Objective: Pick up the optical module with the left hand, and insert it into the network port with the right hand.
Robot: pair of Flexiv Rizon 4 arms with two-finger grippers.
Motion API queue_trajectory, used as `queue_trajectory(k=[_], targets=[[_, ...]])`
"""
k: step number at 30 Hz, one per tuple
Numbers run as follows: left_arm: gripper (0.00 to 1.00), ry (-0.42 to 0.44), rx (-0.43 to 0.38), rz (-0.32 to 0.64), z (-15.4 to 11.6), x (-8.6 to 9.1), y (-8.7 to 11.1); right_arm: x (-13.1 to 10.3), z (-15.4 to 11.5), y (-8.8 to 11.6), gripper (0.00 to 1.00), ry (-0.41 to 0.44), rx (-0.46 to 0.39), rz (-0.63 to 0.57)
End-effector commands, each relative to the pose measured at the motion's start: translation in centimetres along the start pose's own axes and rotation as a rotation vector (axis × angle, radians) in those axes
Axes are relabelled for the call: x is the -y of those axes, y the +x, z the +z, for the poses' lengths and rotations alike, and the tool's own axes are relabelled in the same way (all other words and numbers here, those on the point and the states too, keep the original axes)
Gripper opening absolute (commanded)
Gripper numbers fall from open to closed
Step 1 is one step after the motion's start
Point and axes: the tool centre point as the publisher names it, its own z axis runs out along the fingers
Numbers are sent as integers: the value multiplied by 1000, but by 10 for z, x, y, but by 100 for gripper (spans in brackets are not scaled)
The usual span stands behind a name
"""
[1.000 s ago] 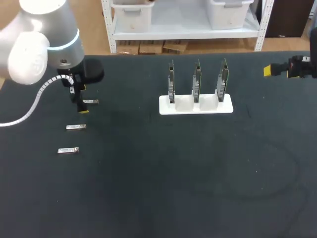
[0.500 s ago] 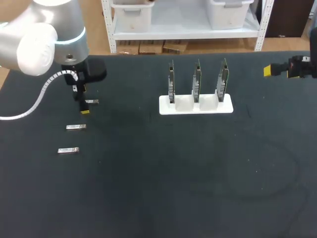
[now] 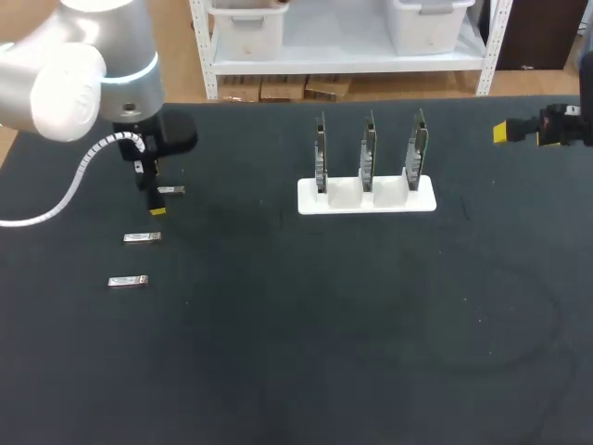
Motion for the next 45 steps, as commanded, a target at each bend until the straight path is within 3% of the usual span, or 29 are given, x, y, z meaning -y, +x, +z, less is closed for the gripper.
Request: queue_trajectory(k=[1,2,6,7,11,18,21,22,27,31,35,40,45], targets=[[100,3,0,2,1,-2,0,-1,-1,0,100,7,1,1],[99,3,-1,1,1,-2,0,-1,-1,0,100,7,1,1],[45,-2,2,-1,2,-1,-3,-1,-1,0,100,7,1,1],[39,-4,5,1,2,0,-4,-1,-1,0,100,7,1,1],[26,-14,7,1,2,0,-4,-1,-1,0,100,7,1,1],[19,-27,8,-32,4,-1,-3,-1,-1,0,100,7,1,1],[8,-30,19,-50,5,-1,-2,-1,-1,0,100,7,1,1],[0,-30,24,-56,5,-1,-2,-1,-1,0,100,7,1,1],[0,-28,83,-132,0,-4,-5,-1,-1,0,100,7,1,1],[0,-30,213,-250,-21,-10,-15,-1,-1,0,100,7,1,1],[0,-24,423,-380,-65,-13,-33,-1,-1,0,100,7,1,1],[0,-90,694,-440,-127,-3,-55,-1,-1,0,100,7,1,1],[0,-9,877,-465,-177,14,-70,-1,-1,0,100,7,1,1]])
